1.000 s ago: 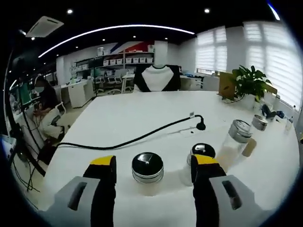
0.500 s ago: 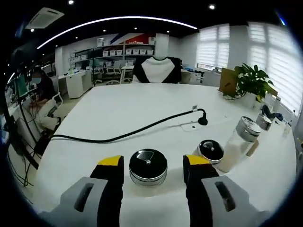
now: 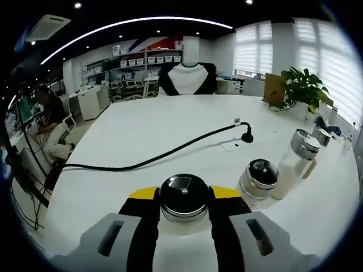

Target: Rotate the seasoning bottle until the label or dispensing opening points toward the visible target arrow and the bottle remains upright within the marked orientation range

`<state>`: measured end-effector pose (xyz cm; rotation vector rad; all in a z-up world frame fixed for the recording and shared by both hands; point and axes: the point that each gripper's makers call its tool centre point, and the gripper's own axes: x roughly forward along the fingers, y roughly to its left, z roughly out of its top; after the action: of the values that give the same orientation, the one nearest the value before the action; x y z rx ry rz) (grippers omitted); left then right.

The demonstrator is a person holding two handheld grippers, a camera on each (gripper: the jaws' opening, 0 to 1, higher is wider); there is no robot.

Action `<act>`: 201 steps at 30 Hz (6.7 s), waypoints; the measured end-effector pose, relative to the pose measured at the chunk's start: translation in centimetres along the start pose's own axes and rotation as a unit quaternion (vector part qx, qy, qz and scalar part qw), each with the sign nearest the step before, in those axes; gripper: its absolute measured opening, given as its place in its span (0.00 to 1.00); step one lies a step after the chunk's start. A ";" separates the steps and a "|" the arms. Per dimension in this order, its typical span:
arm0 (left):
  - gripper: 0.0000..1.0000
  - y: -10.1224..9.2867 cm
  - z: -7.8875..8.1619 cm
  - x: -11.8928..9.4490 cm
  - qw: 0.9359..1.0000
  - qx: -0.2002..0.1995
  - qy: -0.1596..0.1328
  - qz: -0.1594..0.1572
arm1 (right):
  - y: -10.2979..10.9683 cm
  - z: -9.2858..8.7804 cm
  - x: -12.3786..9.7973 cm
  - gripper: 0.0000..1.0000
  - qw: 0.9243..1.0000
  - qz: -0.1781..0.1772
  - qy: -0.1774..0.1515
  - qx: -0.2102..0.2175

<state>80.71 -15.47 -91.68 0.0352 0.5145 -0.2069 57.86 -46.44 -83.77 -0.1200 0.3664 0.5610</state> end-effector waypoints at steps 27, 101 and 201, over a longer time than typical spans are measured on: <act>0.34 -3.5 -0.4 -7.4 0.996 0.081 -0.025 -0.035 | 2.1 0.8 0.3 0.62 0.999 0.050 -0.013 0.002; 0.34 -10.7 -13.4 -22.0 0.999 0.016 -0.007 -0.038 | 12.2 1.3 -1.4 0.59 0.974 0.215 0.000 -0.068; 0.42 -13.0 -16.9 -25.8 0.993 0.021 0.005 -0.112 | 26.3 -4.6 7.0 0.28 0.879 0.403 0.195 -0.166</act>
<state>47.93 -21.89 -93.48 0.0203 0.5238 -0.4369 47.74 -21.81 -90.96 -0.4266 0.7189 1.4409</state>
